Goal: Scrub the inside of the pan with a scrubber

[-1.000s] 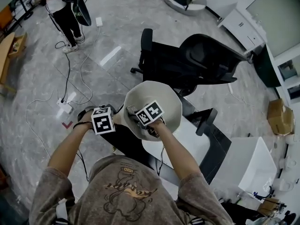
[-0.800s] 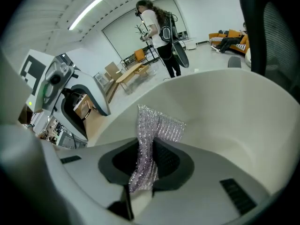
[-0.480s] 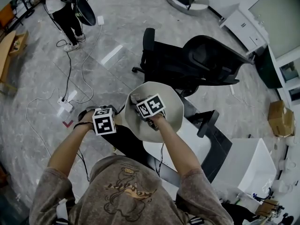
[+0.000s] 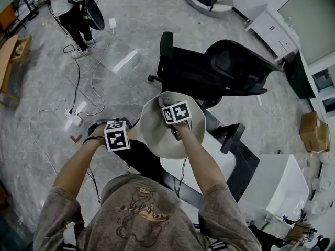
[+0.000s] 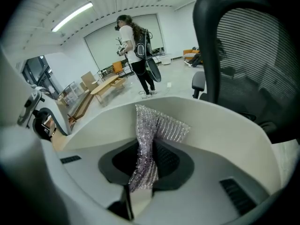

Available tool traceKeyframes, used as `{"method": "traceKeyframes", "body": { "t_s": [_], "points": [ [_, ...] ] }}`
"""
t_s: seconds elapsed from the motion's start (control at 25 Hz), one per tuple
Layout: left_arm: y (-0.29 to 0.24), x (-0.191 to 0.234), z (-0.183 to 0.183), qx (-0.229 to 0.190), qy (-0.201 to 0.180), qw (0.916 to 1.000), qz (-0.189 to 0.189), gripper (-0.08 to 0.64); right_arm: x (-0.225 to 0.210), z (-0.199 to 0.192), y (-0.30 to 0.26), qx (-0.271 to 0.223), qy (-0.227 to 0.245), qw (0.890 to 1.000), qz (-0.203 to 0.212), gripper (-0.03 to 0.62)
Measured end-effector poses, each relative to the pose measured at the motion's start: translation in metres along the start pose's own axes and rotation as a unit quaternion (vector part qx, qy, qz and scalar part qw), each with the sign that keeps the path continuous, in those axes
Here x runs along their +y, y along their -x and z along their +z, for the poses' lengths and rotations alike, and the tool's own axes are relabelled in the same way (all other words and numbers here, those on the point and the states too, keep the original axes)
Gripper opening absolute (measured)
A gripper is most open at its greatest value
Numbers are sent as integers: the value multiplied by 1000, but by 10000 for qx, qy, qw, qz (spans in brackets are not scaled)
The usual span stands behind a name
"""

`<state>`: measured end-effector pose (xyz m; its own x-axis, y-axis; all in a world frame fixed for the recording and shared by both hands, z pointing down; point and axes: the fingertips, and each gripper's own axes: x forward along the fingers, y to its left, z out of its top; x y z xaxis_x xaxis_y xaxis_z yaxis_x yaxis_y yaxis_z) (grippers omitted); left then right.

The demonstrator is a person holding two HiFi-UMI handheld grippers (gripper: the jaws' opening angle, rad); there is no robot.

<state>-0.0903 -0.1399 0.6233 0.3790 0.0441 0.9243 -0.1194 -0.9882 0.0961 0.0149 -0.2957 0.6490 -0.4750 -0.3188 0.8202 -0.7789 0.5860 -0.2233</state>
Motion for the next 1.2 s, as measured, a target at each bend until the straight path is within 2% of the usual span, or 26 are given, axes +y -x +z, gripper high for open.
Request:
{"method": "traceKeyframes", "body": {
  "t_s": [0.48,0.68,1.04,1.2],
  "points": [
    [-1,0,-1,-14,52,10000,3,241,-49,-8,19,-35,-122,9978,-643,86],
    [-1,-1,1,-12,97,10000,14,242,-70,-20,39,105,-13,9963,-847,86],
    [-2,-1,1,32,144,9999,47,241,-73,-46,67,730,498,9935,-721,86],
    [-1,0,1,83,137,9999,51,241,-67,-59,76,1046,493,9918,-537,84]
  ]
}}
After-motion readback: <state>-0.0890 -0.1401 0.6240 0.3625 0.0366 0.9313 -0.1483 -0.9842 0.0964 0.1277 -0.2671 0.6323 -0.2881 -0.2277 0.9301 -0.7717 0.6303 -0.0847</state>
